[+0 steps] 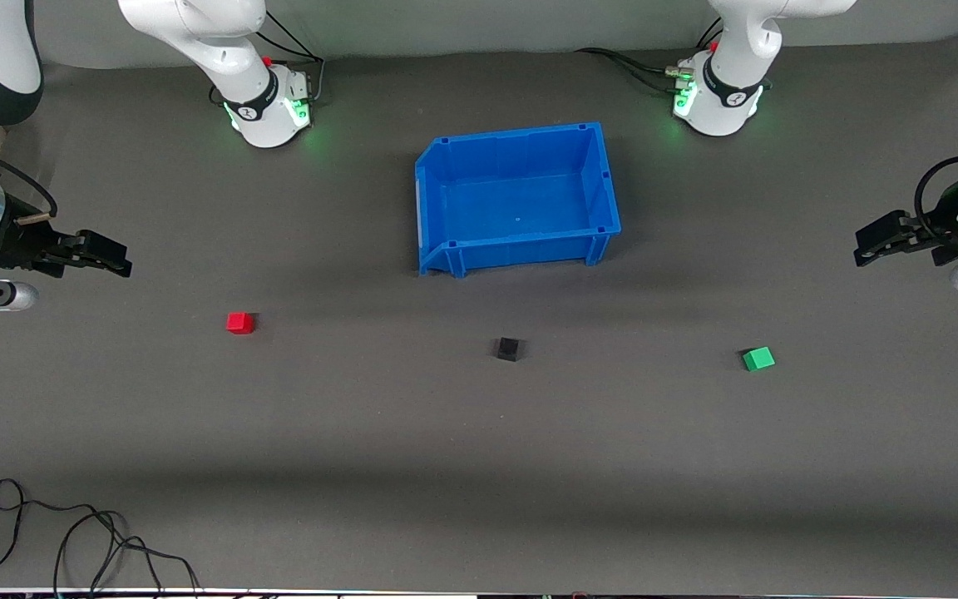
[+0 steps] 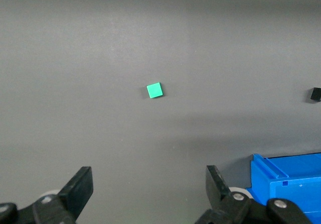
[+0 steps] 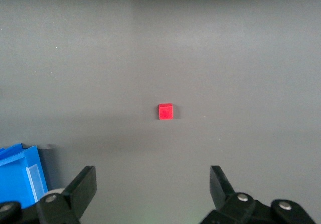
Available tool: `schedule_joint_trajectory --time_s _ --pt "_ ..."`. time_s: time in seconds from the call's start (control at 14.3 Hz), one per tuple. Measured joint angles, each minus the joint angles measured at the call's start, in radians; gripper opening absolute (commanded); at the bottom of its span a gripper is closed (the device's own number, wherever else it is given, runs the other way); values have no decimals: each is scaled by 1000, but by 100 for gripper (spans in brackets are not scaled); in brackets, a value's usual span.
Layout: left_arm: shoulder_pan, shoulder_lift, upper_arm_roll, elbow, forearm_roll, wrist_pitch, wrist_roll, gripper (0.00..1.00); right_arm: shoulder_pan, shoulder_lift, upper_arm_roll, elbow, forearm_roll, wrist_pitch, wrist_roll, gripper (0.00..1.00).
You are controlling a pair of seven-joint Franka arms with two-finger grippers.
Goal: Attach green and red cubes to black cube
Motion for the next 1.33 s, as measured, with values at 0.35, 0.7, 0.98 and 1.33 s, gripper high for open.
schedule_joint_trajectory --time_s 0.35,0.7,0.98,1.33 --pt "0 0 0 2 0 0 1 100 0 0 0 0 0 0 0 100" --pt "1 0 2 1 -1 -2 -2 100 -3 0 -5 -32 0 -3 122 100" --pt "34 1 12 1 -36 -17 -131 100 -24 1 -11 -73 0 35 168 100" --pt "51 15 15 0 -114 -20 -603 100 -30 4 -10 -197 0 219 190 100"
